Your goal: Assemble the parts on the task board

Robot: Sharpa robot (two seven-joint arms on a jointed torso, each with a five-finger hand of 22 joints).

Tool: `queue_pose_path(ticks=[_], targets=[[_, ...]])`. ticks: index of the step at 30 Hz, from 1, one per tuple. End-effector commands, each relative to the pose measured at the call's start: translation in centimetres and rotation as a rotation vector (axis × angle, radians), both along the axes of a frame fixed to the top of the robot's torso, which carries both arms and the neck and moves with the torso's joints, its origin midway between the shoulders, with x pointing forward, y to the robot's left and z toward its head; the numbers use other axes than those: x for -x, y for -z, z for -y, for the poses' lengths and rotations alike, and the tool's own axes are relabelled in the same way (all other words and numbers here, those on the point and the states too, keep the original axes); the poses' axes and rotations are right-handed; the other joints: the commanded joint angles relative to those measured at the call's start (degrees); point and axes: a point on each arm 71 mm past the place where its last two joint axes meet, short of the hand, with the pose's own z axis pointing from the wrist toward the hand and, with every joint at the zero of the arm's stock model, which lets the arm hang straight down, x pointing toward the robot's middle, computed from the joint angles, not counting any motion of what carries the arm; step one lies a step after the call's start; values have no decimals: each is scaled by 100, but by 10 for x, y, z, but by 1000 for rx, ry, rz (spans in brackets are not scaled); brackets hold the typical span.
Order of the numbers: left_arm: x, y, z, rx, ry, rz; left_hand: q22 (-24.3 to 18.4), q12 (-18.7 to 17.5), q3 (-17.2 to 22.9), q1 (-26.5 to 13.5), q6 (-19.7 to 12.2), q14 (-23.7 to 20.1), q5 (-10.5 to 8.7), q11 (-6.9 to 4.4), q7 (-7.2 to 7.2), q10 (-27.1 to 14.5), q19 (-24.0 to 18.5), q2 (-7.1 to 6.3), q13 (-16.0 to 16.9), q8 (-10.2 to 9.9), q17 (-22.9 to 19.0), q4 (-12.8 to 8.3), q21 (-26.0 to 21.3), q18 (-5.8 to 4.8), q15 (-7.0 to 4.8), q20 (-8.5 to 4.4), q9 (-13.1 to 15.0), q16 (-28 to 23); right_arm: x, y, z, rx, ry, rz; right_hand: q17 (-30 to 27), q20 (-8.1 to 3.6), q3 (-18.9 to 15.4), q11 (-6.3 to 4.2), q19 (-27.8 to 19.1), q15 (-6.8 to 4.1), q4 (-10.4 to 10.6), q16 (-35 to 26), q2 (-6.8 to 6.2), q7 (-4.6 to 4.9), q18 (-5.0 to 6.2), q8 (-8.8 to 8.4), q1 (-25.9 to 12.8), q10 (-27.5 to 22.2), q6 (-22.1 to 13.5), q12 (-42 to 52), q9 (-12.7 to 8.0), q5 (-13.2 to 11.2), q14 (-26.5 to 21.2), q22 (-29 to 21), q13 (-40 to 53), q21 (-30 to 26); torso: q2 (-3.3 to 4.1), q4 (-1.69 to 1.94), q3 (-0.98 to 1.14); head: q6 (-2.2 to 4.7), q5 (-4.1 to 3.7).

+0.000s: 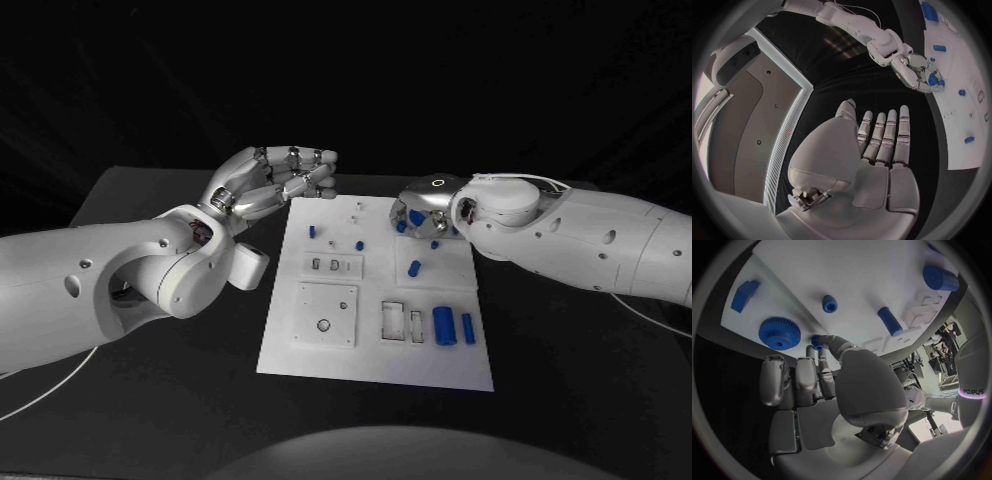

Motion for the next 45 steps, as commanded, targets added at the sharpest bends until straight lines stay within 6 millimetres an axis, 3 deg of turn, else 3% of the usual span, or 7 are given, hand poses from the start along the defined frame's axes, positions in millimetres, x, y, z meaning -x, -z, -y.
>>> queue_pose_path(ticks=[1,11,28,32,34,38,45], targets=[[1,-1,2,2,18,0,-7,20,-29,67,23,-10,23,-5,25,34,-11,21,-8,31,-7,2,-29,38,45,12,5,29,0,2,-1,9,-13,2,-42,-2,99,-7,-68,-3,-45,-54,17,42,31,-24,119,77,-9,-26,30,85,-67,-14,20,-36,-2,-6,4,-16,4],[1,0,1,-2,14,-5,-8,47,-28,80,32,0,33,5,34,54,-1,55,-12,59,-13,6,-30,35,53,14,4,53,-1,3,0,-7,-27,14,-166,-85,223,-151,-96,-104,-157,-124,158,269,39,76,271,513,181,72,193,65,-103,13,114,-46,-9,-15,8,-28,14],[1,0,-4,-7,0,-8,-9,62,-26,91,37,8,38,10,37,64,5,78,-16,75,-16,6,-30,34,57,15,3,69,8,-16,-5,-110,-77,89,-150,-141,65,-181,91,-146,-130,-130,157,296,-5,240,222,1151,549,18,443,-152,48,207,133,39,-22,-23,9,-6,74],[0,0,-4,-9,-2,-8,-9,65,-26,95,37,10,40,11,37,66,7,82,-17,79,-17,4,-29,33,58,16,2,72,7,-21,-7,-104,-68,84,-218,-141,65,-168,65,-141,-136,-173,119,303,3,168,214,1109,453,-91,434,-169,22,181,94,9,-33,-15,12,-22,66],[-1,1,-3,-9,-1,-8,-9,68,-25,101,37,11,42,12,37,67,8,83,-18,82,-18,2,-29,33,59,16,2,75,6,-20,-7,-84,-56,67,-434,-122,68,-137,-94,-111,-109,-299,78,305,39,-8,175,916,194,-280,366,-470,-108,43,31,-112,-28,-18,12,-14,68],[-1,1,-3,-9,-1,-9,-9,72,-25,113,35,13,46,14,38,69,11,84,-20,86,-19,-2,-29,32,62,16,0,81,5,-16,-5,-38,-32,29,-919,-25,87,29,-504,31,-102,-604,-91,40,116,-409,151,251,-419,-733,163,-945,-478,-291,-90,-445,-20,-20,16,7,86],[-2,1,-4,-11,-3,-11,-9,77,-24,132,31,17,53,17,41,69,15,84,-23,93,-21,-6,-28,30,65,18,-2,90,5,-12,-3,10,-12,-13,-1212,73,44,90,-799,98,-176,-780,-161,-141,187,-435,266,-212,-726,-990,-8,-979,-756,-513,-85,-726,-16,-35,23,23,101]])
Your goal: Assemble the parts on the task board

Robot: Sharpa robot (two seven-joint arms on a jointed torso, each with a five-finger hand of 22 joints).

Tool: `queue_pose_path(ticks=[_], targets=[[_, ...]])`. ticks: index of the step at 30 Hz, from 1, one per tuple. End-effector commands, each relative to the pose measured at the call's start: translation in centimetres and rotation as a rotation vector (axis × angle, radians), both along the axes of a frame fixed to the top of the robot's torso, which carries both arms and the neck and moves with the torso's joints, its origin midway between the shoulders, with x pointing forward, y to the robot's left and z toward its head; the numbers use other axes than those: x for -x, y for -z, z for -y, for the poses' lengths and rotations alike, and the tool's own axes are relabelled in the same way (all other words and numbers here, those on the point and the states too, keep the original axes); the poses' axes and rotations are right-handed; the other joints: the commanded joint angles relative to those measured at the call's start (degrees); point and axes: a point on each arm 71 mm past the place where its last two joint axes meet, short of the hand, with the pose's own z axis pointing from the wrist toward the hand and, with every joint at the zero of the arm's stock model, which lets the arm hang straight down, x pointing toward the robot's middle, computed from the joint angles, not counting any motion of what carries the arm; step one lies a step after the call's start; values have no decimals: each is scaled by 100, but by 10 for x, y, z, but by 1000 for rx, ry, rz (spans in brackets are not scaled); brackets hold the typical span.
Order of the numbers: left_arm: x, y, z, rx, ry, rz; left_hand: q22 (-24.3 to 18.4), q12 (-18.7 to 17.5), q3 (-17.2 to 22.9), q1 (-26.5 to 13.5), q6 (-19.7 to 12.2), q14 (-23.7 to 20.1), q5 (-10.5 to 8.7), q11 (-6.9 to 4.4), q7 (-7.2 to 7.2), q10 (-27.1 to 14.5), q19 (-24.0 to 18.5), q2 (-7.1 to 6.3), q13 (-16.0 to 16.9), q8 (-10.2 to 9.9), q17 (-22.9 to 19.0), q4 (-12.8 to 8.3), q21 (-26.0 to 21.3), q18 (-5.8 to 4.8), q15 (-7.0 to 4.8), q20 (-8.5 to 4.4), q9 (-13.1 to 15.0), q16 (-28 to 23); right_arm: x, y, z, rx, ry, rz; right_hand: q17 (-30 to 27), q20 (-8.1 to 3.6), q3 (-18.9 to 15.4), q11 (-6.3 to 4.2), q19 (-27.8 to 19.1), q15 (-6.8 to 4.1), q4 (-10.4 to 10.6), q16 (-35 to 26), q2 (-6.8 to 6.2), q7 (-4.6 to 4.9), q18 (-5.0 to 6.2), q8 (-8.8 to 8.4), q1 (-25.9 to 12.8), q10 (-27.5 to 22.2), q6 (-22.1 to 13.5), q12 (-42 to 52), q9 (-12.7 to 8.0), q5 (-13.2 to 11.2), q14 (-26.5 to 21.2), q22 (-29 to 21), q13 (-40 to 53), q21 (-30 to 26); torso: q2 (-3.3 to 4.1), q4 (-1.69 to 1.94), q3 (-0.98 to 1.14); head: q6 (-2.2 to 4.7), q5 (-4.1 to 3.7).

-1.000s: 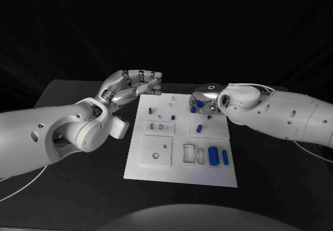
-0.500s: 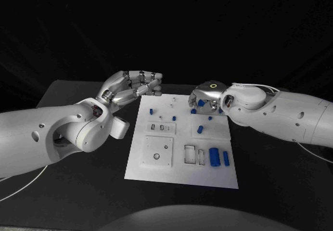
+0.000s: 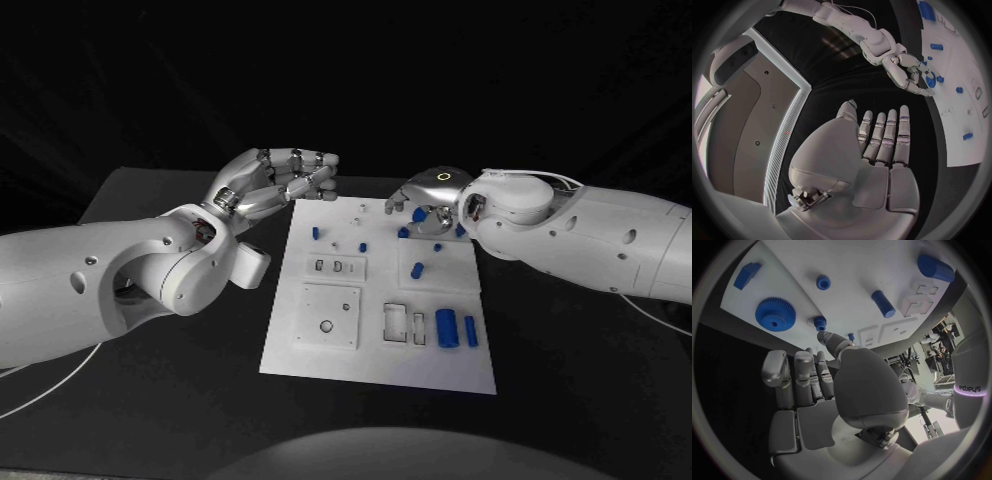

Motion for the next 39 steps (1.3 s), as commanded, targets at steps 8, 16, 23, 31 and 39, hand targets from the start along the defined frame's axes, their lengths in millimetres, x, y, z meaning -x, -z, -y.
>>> queue_pose_path(ticks=[8,16,23,31,39], targets=[[0,0,3,3,17,2,-6,19,-24,51,11,-4,36,-2,22,48,16,-4,-6,31,-7,-7,-28,30,45,18,0,37,2,7,4,57,20,-51,79,108,-659,12,87,40,418,58,-42,20,90,27,-470,3,104,19,-138,-1243,25,56,234,-120,8,-11,9,0,-11],[-1,1,4,1,19,-1,-6,24,-24,64,8,-2,46,1,25,48,18,-2,-9,37,-9,-7,-28,28,48,19,-2,44,2,8,5,50,14,-53,211,97,-688,-27,254,10,373,150,68,101,64,98,-257,204,364,131,-137,-576,131,191,370,-63,8,-11,9,-32,-14],[-1,1,4,0,21,-4,-6,28,-22,71,8,0,52,3,27,49,20,5,-11,42,-10,-5,-28,27,51,19,-2,51,2,10,1,26,-6,-39,420,20,-421,-174,459,-110,338,276,146,240,24,211,-145,564,775,116,-93,313,302,391,359,69,6,-9,11,-64,-4],[-1,2,5,-2,27,-11,-7,52,-6,136,7,12,97,14,29,61,28,33,-19,71,-19,-8,-28,19,63,22,-6,83,1,12,-1,23,-3,-42,494,-68,-193,-193,537,-139,323,321,181,316,7,207,-127,712,876,-9,-81,630,376,488,270,129,6,-11,10,-81,-8],[-1,2,5,-4,27,-16,-8,57,-3,148,6,16,111,18,30,63,29,41,-21,76,-21,-6,-28,17,66,22,-7,91,1,17,-2,30,4,-53,493,-84,-128,-182,544,-133,305,321,152,315,4,173,-134,762,870,-78,-92,529,386,511,226,130,4,-14,13,-83,4]])
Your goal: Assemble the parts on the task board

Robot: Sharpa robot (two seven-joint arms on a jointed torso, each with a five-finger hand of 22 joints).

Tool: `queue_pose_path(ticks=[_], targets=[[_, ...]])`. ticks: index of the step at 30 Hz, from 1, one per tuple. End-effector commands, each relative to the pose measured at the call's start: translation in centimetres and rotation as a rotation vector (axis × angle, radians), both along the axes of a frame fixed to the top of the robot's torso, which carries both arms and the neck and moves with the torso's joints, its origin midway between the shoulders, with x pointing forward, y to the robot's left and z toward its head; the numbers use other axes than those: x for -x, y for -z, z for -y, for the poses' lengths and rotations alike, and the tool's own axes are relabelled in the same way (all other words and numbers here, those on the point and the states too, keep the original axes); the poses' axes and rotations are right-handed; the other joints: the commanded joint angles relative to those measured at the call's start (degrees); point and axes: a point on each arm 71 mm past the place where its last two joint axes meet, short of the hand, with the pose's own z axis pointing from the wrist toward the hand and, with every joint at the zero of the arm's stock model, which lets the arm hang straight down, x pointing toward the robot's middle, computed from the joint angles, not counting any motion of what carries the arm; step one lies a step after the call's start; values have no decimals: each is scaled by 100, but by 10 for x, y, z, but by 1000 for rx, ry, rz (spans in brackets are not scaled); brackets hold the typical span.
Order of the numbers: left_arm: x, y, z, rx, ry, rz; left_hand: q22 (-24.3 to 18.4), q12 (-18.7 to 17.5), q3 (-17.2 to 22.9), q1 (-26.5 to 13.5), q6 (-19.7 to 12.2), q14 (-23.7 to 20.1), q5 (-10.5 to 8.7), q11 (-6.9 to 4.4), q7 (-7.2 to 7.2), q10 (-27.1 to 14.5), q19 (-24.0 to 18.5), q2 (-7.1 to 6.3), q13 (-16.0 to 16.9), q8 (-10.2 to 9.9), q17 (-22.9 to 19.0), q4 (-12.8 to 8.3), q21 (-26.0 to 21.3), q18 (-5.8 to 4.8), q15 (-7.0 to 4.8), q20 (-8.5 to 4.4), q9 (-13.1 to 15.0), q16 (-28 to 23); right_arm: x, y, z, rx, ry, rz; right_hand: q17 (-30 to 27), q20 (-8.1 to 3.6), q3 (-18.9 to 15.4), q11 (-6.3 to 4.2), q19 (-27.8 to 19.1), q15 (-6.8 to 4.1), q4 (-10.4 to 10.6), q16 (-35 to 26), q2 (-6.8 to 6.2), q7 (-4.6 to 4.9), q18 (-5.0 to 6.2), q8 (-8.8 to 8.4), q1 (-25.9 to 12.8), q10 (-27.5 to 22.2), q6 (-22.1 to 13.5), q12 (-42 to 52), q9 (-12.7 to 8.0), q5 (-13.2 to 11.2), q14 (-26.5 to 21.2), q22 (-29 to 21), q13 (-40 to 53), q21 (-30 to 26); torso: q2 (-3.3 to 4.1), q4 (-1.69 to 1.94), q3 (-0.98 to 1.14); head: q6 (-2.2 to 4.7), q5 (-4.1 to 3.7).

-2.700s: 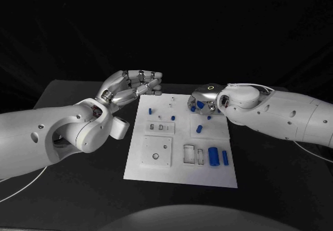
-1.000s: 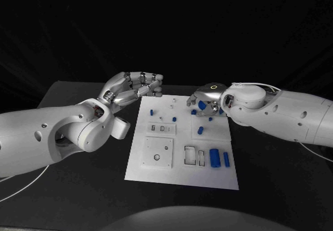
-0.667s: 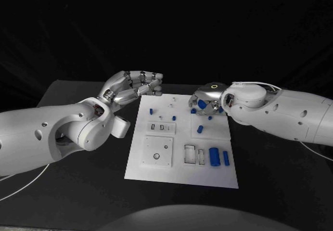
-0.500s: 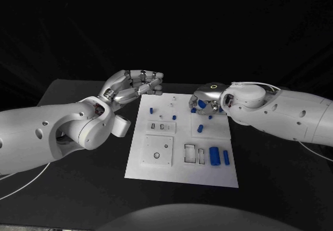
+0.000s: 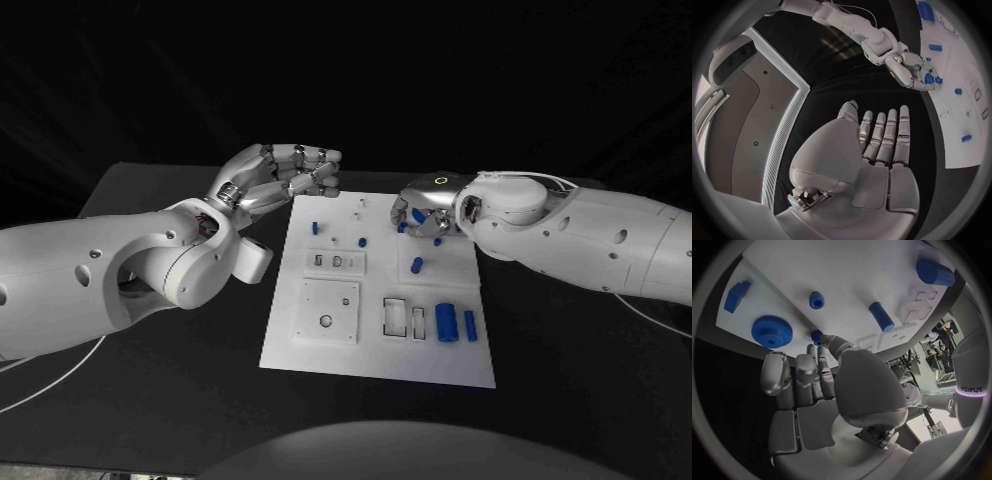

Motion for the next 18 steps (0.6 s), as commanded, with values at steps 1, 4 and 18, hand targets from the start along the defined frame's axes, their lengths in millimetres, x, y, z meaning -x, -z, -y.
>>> queue_pose_path(ticks=[1,4,18], targets=[[1,0,2,3,21,-4,-9,25,-3,43,6,-5,27,-3,31,43,29,-3,-7,32,-6,-6,-28,16,45,22,-6,33,0,2,-1,7,-2,-6,-13,-5,48,2,27,-3,-13,19,-17,1,4,-22,19,45,21,-47,-5,-47,40,9,-15,28,-2,-2,1,-2,2],[1,0,2,2,21,-6,-9,31,1,54,5,0,41,2,32,45,31,6,-9,38,-8,-4,-28,14,49,23,-7,42,0,4,-2,11,0,-10,-31,-9,78,-1,18,-6,-36,9,-20,5,6,-24,44,63,33,-66,-4,-73,31,7,-26,18,0,-3,2,-6,5],[1,1,2,-2,25,-15,-9,40,2,63,5,15,57,8,36,51,34,17,-12,48,-9,0,-28,7,61,27,-8,60,-2,8,-2,25,13,-21,15,-27,193,-17,69,-25,-130,30,7,111,-6,49,137,456,264,-35,41,-83,76,87,-44,54,0,-5,4,-28,18]])
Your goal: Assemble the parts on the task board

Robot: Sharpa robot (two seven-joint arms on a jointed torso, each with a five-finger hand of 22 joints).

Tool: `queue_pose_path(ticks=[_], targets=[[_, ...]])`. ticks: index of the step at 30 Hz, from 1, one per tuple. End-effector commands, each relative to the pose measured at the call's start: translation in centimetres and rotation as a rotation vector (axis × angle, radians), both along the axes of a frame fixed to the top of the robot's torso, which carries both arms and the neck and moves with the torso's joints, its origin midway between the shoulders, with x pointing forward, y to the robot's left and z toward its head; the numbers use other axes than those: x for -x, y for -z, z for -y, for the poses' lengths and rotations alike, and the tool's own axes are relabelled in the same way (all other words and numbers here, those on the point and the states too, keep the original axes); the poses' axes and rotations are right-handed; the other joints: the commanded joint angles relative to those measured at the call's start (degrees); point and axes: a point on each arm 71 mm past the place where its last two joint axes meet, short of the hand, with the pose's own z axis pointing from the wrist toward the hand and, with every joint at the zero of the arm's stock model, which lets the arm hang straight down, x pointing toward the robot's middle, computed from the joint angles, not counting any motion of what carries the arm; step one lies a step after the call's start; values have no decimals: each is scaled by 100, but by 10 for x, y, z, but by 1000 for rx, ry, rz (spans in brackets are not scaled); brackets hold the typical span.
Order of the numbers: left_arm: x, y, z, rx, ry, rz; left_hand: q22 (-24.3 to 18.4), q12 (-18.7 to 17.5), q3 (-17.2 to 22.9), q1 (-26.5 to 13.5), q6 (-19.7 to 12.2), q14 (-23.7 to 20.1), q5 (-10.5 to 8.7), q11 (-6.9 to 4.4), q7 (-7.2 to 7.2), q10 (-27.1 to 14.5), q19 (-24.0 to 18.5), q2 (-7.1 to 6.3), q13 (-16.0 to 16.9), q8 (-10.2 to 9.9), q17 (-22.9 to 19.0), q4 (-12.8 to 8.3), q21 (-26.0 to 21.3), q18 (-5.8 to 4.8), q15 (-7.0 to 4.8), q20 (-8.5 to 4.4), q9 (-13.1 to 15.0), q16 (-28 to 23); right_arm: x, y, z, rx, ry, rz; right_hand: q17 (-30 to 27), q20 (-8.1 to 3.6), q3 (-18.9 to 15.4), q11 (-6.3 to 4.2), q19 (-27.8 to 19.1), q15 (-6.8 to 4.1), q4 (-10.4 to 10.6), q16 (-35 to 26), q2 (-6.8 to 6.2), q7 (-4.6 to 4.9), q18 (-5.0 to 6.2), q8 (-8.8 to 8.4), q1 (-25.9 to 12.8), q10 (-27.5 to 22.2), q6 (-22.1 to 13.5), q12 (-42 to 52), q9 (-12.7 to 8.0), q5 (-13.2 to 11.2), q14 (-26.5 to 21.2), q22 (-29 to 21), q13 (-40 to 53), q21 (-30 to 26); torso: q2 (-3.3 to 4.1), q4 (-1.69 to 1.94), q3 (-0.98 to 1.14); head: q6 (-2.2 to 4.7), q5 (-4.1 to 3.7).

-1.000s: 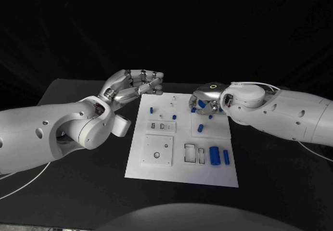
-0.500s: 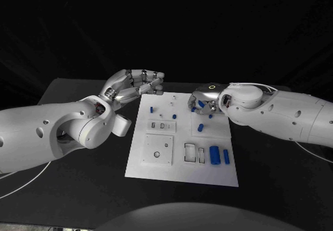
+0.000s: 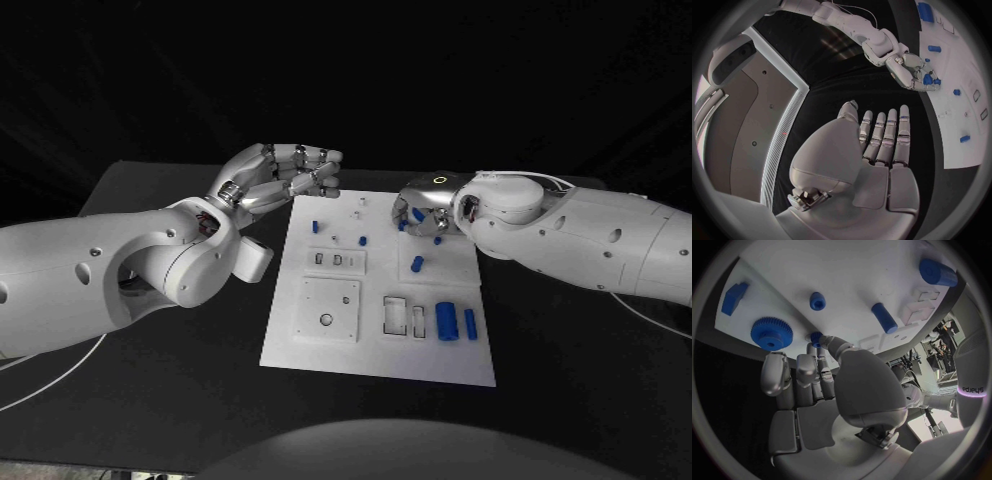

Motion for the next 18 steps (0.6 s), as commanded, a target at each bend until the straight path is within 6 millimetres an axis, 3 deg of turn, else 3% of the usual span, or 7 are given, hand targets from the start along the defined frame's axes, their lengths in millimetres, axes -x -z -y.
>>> queue_pose_path(ticks=[1,18], targets=[[1,0,2,3,22,-3,-10,18,2,63,5,-6,30,-11,36,31,14,17,-7,26,-10,0,-28,6,40,6,-8,31,1,4,1,21,5,-15,25,-10,51,-18,57,-7,-25,36,14,1,-8,55,103,155,85,57,20,15,65,91,12,33,0,-2,2,-8,12],[1,2,2,5,22,-16,-9,34,4,68,11,21,38,-5,43,45,20,40,-9,44,-11,4,-25,-4,56,10,-8,60,0,2,1,-1,2,15,-133,-27,42,7,61,2,-156,-60,85,75,-5,166,273,690,388,88,127,-195,33,143,-3,17,-1,-3,2,-11,14]])
